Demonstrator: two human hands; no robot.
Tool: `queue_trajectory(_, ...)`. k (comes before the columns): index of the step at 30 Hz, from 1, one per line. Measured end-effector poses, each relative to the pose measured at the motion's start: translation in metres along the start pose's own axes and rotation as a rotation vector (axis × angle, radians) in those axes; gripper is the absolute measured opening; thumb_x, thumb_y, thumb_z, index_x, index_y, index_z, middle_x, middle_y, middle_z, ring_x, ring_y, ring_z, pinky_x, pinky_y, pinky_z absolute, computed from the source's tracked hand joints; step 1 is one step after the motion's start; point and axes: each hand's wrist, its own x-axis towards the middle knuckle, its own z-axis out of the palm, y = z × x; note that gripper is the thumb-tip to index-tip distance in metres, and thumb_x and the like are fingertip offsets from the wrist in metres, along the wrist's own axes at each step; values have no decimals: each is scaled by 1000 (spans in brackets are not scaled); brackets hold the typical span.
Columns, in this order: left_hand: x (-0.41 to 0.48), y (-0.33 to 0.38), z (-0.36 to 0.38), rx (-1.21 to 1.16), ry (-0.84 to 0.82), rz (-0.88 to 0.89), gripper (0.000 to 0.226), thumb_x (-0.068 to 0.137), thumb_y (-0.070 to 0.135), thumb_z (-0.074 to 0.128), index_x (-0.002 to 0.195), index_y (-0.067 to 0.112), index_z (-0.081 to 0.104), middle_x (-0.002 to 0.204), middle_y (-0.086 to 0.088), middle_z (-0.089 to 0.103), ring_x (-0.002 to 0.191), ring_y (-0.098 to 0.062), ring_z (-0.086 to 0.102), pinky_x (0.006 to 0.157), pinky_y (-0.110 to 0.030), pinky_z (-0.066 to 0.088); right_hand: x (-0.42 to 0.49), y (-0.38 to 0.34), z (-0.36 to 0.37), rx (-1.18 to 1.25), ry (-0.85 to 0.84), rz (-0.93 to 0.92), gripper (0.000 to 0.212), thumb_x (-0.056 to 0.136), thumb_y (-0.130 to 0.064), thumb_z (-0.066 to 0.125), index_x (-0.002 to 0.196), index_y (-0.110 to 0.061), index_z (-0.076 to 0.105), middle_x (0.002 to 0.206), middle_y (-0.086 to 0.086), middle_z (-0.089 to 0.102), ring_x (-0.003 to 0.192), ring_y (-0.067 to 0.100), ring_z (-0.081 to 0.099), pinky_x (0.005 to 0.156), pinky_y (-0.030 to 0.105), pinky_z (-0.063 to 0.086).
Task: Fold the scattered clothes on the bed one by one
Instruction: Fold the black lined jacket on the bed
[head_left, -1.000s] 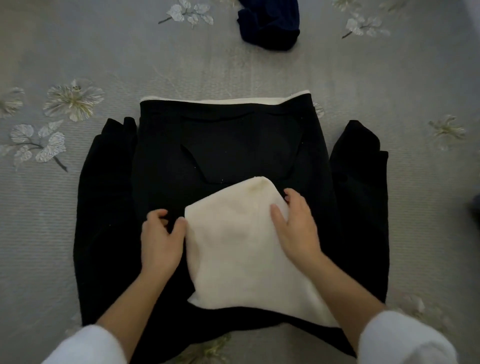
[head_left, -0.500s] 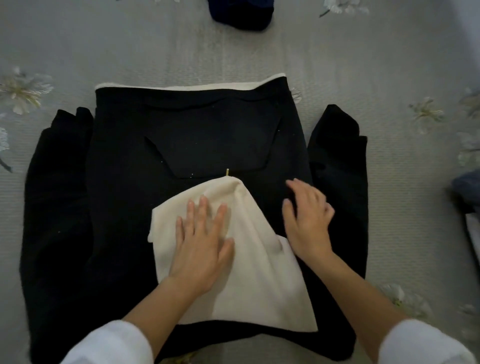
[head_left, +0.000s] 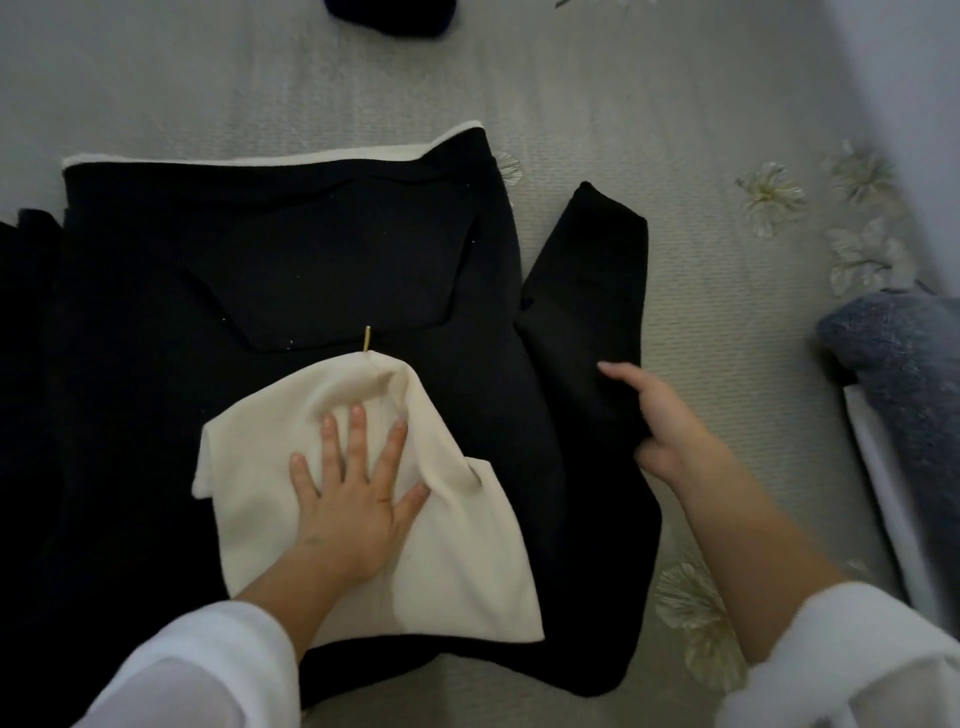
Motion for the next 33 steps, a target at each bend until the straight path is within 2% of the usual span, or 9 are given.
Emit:
queue_trajectory(3,-1,5,-6,32,-36,-27,68,89,68,6,132,40,-39,147,-3,-44,136,-31,-38,111,-59,-11,-21,-13,-29,203,-84,3,33,85,-28,63,112,-10,67,105,12,72,97,27,68,79,37,54)
queue_trajectory(9,-18,24,-26,-49,-52,-96,62,98,53,18,152,31,-3,159,-8,-18,145,-31,-17,115,-54,1,-53,-2,-92,675,163,-375,41,90,-28,58,130,-19,57,124,7,65,108,24,65,80,36,56)
queue_trajectory(12,-42,49,-26,-161,85,-7,64,96,57,17,151,33,-2,160,-7,-11,146,-28,-14,116,-52,1,-68,6,-107,650,430,-534,42,96,-17,51,137,-22,51,129,3,60,114,19,60,91,34,53)
queue_trajectory(15,-64,84,-6,-84,92,273,70,79,73,-1,142,49,-20,154,4,-31,142,-23,-29,114,-53,-4,-75,16,-112,463,518,-597,49,95,-13,50,142,-24,45,135,-2,55,118,14,55,100,30,47)
queue_trajectory(20,-66,112,49,215,-198,281,63,93,64,10,148,42,-12,151,-5,-37,132,-33,-42,108,-66,-10,-79,11,-116,671,175,-199,10,92,-14,48,93,-11,57,81,4,61,76,16,58,72,29,49)
queue_trajectory(23,-69,108,50,88,-155,317,60,96,60,14,148,43,-10,150,0,-40,126,-24,-47,110,-61,-15,-85,-1,-103,732,96,-153,18,92,-16,44,76,-12,53,55,-1,59,66,11,54,74,26,47)
queue_trajectory(26,-76,90,42,-136,19,323,61,91,62,10,144,49,-16,145,10,-46,130,-13,-47,114,-43,-19,-93,-15,-73,612,195,-272,15,89,-12,45,77,-13,53,49,-3,55,54,10,51,54,22,45)
queue_trajectory(30,-74,56,53,-78,63,317,67,85,63,5,139,45,-30,145,8,-45,134,-11,-42,115,-38,-17,-97,-19,-5,411,353,-643,45,88,-5,47,133,-7,47,89,6,62,59,7,60,52,21,49)
queue_trajectory(33,-69,51,63,-59,10,344,66,91,57,12,144,39,-24,150,3,-37,136,-15,-39,118,-41,-11,-106,-4,61,43,256,-957,65,86,-12,51,148,-13,31,139,5,50,119,13,54,101,32,46)
